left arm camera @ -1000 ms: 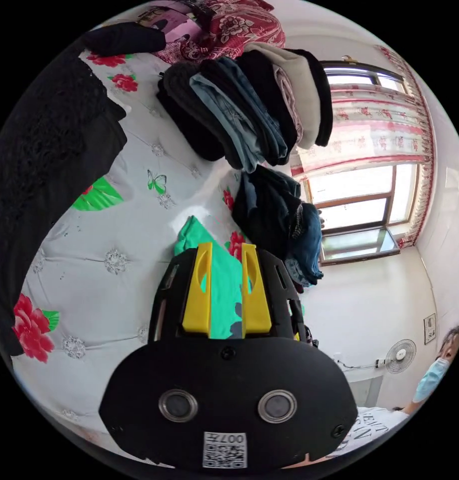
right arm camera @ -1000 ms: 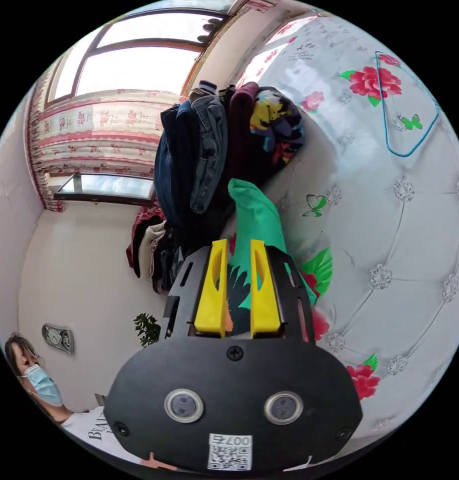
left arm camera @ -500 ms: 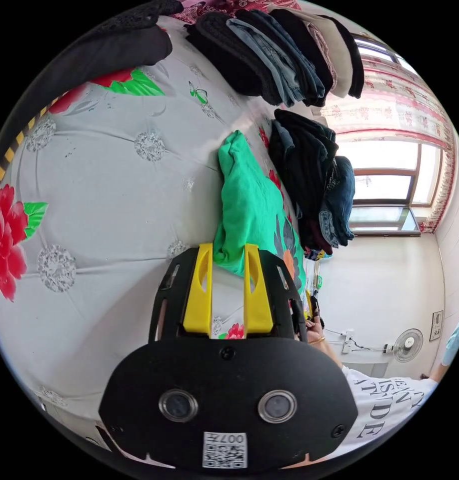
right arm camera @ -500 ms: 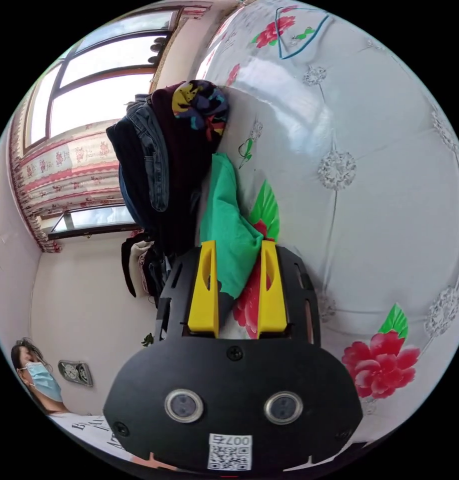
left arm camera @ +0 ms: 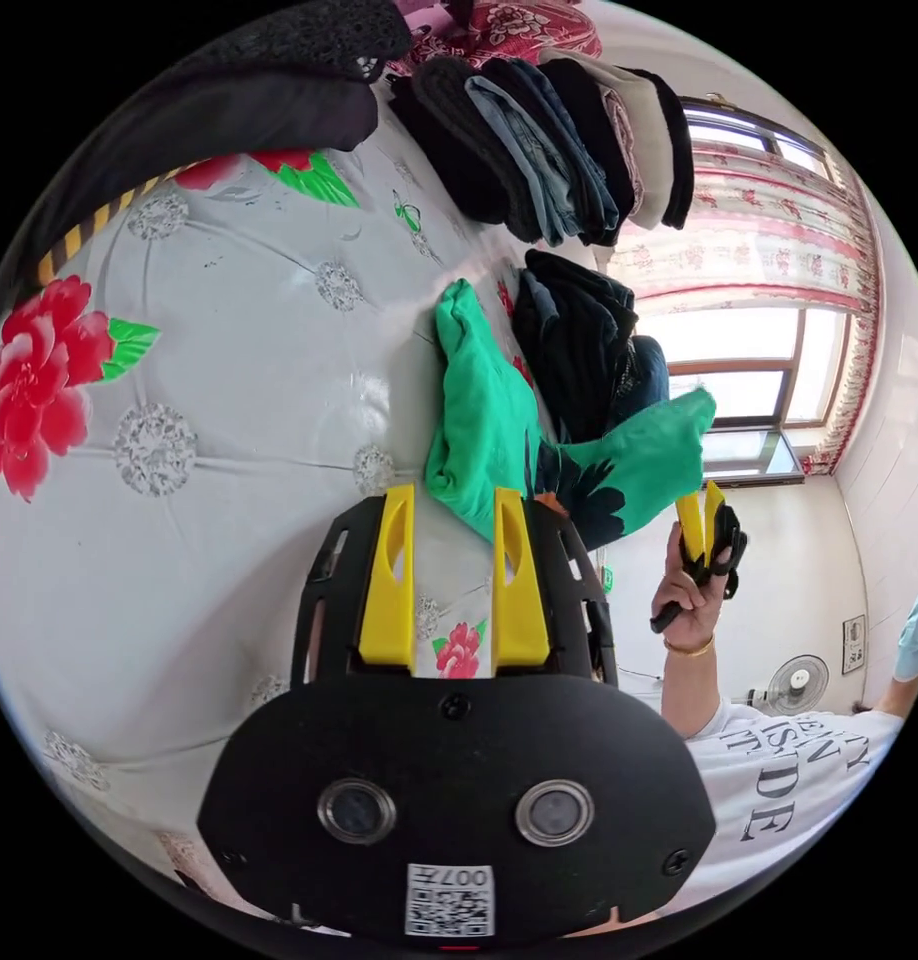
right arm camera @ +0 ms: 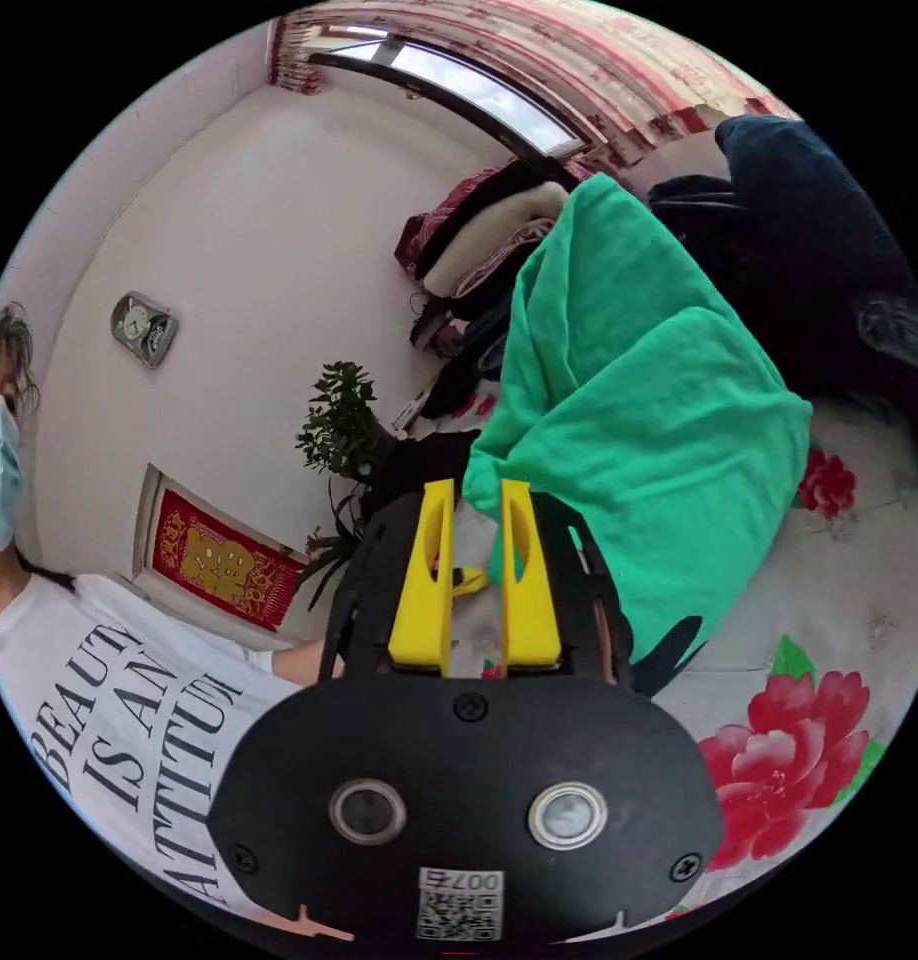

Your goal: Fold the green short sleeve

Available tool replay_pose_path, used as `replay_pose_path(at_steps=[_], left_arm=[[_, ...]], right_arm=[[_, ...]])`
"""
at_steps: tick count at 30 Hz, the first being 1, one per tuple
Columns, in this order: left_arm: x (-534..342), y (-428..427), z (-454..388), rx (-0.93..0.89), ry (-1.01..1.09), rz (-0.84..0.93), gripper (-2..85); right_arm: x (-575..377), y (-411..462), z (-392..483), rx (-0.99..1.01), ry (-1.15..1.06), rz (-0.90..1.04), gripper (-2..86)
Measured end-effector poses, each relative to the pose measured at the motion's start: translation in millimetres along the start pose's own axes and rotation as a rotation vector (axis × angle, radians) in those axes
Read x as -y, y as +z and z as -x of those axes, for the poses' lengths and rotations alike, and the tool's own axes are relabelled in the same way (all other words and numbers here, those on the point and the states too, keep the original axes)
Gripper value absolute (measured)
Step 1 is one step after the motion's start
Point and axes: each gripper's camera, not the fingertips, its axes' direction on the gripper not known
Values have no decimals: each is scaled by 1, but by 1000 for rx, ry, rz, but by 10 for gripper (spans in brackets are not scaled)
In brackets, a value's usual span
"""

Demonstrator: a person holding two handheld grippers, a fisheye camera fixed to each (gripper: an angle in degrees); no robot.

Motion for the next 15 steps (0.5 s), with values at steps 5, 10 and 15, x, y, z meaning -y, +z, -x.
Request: replay_pose_path(at_steps=[5, 10, 15], left_arm=[[2, -14, 22, -71, -16, -21, 131], [20, -13, 31, -115, 1, -8, 138], [28, 3, 23, -79, 67, 69, 136]], right_arm=[[-50, 86, -28, -94, 129, 148, 96], [-86, 60, -89, -189, 407, 43, 104], [-57, 100, -35, -281, 91, 109, 100]])
